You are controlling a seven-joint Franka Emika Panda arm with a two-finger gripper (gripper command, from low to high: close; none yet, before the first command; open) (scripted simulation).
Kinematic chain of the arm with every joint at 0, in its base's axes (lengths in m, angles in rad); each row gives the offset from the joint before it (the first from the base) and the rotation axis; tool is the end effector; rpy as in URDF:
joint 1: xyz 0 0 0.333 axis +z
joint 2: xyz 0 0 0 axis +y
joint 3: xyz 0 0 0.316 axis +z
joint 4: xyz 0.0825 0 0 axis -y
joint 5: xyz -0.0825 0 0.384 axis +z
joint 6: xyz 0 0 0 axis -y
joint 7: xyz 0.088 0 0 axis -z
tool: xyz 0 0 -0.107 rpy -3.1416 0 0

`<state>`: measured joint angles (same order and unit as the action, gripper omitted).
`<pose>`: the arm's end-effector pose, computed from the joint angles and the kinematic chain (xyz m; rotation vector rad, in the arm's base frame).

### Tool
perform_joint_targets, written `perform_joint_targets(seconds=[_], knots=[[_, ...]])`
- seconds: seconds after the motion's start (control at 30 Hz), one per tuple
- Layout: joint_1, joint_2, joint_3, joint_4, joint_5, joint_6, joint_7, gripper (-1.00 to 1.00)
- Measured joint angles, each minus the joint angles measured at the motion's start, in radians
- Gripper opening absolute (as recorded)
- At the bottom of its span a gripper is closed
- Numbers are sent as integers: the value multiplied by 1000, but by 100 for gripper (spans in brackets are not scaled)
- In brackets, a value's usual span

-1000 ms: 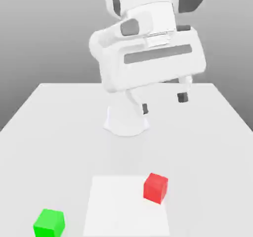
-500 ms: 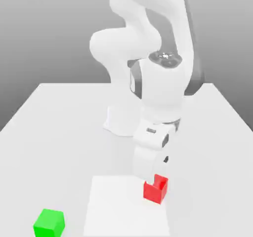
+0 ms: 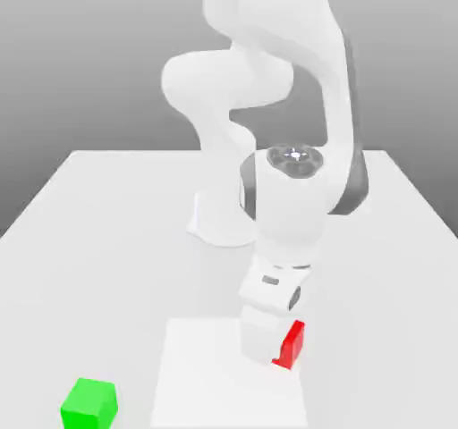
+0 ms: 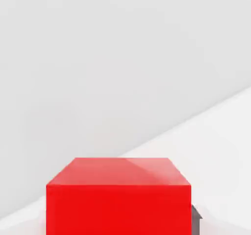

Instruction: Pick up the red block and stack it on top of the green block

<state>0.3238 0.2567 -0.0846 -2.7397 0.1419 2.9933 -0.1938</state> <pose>0.3765 0.0783 0.1429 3.1068 0.4622 -0.0011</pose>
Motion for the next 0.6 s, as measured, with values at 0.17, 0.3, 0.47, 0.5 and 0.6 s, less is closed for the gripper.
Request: perform_joint_targets(seconds=[0.17, 0.3, 0.47, 0.5, 0.6], knots=[[23, -77, -37, -6, -53, -62, 36, -100], [34, -155, -58, -16, -101, -128, 70, -100], [26, -235, -64, -31, -136, -201, 101, -100], [18, -236, -74, -19, -143, -214, 111, -100], [-50, -218, -110, 37, -153, -252, 140, -100]])
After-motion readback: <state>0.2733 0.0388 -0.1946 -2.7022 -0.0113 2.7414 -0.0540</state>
